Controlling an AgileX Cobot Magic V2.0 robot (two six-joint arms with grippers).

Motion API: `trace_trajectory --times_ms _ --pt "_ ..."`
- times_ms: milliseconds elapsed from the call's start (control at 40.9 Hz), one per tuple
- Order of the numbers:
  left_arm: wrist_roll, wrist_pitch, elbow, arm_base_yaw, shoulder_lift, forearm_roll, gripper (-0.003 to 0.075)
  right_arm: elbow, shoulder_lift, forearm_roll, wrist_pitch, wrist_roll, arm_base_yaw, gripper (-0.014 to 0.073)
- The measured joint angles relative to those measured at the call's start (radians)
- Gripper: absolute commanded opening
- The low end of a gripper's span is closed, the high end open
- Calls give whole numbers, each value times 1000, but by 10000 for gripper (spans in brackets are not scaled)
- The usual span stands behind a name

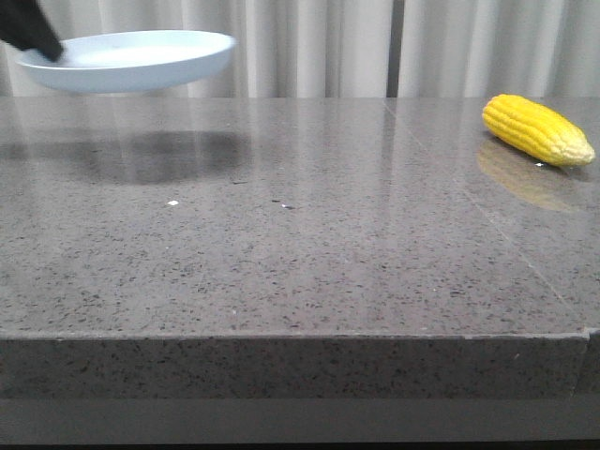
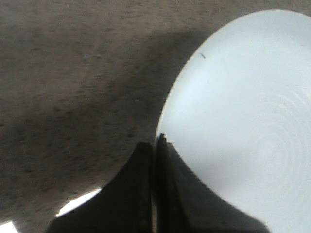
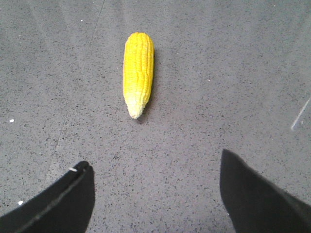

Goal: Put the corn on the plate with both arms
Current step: 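Grasp the rim of the white plate with the left gripper and lift it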

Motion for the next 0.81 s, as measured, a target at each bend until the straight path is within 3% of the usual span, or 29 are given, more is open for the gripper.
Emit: trace_trajectory --times_ms 416,807 --pt "0 -29 0 -267 0 -4 -20 0 0 0 0 0 0 562" --pt "0 -92 26 -319 0 106 -20 0 0 0 0 0 0 562"
